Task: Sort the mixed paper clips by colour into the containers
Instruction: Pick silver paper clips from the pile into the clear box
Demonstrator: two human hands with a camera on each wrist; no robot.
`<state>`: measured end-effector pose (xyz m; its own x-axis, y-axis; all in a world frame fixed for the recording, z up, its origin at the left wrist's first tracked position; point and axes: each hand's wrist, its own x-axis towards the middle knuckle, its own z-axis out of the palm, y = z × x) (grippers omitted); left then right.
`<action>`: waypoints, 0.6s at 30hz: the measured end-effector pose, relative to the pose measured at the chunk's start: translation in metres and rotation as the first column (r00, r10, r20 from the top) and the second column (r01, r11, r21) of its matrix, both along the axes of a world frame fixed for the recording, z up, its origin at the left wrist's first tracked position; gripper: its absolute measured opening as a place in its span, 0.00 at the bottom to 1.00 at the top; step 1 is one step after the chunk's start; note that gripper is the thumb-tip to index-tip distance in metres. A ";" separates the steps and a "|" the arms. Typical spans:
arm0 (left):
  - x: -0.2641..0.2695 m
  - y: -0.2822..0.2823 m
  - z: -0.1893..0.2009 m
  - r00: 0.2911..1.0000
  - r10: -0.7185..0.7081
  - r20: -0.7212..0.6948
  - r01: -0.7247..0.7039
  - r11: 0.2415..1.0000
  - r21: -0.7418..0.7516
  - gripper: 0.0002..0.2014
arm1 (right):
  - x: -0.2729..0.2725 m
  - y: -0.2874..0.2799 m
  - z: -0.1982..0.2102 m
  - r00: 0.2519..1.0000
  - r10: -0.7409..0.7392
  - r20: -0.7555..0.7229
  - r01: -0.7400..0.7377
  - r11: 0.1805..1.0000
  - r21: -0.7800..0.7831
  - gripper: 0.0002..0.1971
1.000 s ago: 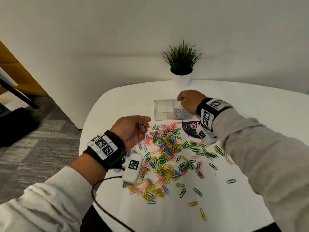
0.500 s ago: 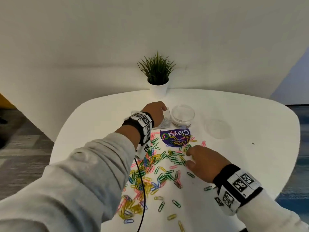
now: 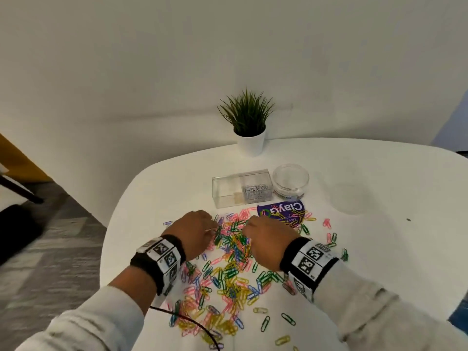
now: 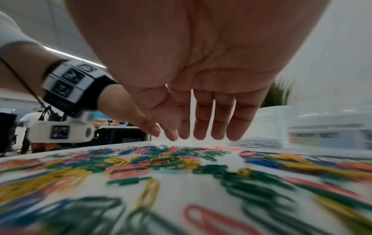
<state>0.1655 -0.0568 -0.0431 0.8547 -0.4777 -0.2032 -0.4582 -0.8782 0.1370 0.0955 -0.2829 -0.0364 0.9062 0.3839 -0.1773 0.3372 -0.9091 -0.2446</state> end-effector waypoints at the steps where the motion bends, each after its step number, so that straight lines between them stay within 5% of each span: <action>1: -0.002 0.003 -0.007 1.000 -0.005 -0.001 0.005 1.000 -0.003 0.17 | 0.010 0.010 0.000 1.000 0.013 0.007 -0.013 0.999 -0.030 0.19; 9: -0.001 0.003 -0.021 0.988 0.069 0.140 -0.041 0.980 -0.196 0.11 | 0.070 0.036 -0.006 0.997 -0.063 0.054 0.065 0.997 -0.033 0.19; 18: 0.005 -0.014 -0.015 0.992 -0.036 0.124 0.053 0.989 -0.135 0.11 | 0.094 0.039 -0.012 0.995 -0.091 -0.032 0.090 0.996 -0.024 0.10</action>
